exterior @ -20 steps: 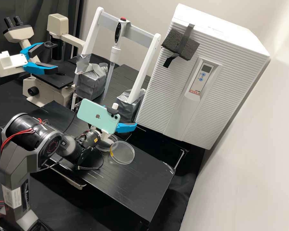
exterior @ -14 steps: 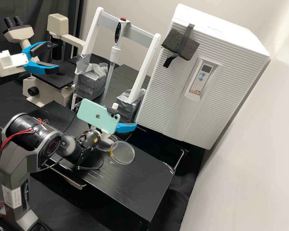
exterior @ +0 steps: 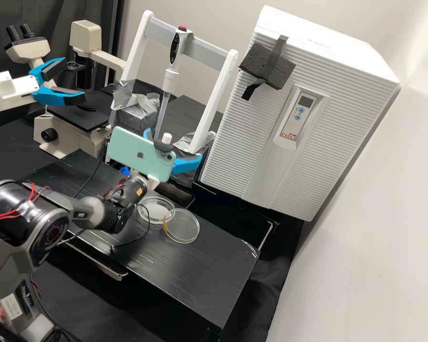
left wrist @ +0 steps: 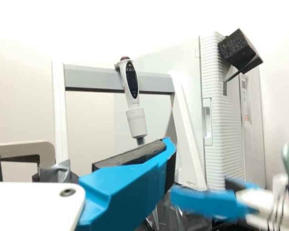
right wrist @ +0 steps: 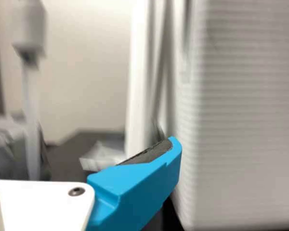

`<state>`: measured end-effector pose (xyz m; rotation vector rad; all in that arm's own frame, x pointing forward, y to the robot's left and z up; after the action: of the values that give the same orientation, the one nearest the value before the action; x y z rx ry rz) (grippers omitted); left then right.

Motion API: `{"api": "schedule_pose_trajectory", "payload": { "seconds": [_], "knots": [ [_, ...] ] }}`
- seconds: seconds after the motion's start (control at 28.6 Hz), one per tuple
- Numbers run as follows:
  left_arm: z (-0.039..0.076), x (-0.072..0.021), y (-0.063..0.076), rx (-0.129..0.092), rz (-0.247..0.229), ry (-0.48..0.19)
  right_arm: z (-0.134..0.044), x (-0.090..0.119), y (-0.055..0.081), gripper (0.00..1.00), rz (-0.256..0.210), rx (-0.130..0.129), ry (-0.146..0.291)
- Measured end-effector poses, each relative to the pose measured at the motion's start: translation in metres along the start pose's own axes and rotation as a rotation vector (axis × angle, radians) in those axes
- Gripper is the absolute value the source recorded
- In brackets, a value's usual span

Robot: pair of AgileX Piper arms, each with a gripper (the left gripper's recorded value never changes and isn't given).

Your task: Use the pipette

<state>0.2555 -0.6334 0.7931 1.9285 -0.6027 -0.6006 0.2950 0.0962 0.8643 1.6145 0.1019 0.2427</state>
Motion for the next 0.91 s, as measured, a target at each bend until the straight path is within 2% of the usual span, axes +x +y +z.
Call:
{"api": "schedule_pose_trajectory", "payload": {
  "seconds": [0.1, 0.24, 0.31, 0.45, 0.59, 0.77, 0.87, 0.91],
  "knots": [
    [-0.001, -0.0025, -0.003, 0.004, -0.012, 0.005, -0.019, 0.012, 0.004, 1.0, 0.002, 0.011, 0.05],
    [-0.001, -0.0041, -0.005, 0.003, -0.019, 0.008, -0.04, 0.026, 0.007, 1.0, -0.02, 0.02, 0.077],
    [-0.001, -0.0043, -0.005, 0.001, -0.019, 0.01, -0.051, 0.037, 0.008, 1.0, -0.027, 0.013, 0.089],
    [-0.001, -0.0046, -0.005, 0.014, -0.02, 0.013, -0.068, 0.053, 0.011, 1.0, -0.021, -0.013, 0.1],
    [-0.002, -0.0053, -0.006, 0.007, -0.021, 0.022, -0.082, 0.07, 0.014, 1.0, -0.017, -0.04, 0.088],
    [-0.005, -0.0056, -0.005, 0.008, -0.022, 0.035, -0.092, 0.091, 0.015, 1.0, -0.007, -0.077, 0.072],
    [-0.007, -0.0059, -0.005, 0.011, -0.02, 0.042, -0.092, 0.101, 0.015, 1.0, -0.005, -0.097, 0.054],
    [-0.008, -0.0059, -0.005, 0.011, -0.02, 0.044, -0.092, 0.104, 0.015, 0.0, -0.003, -0.094, 0.047]
  ]
}}
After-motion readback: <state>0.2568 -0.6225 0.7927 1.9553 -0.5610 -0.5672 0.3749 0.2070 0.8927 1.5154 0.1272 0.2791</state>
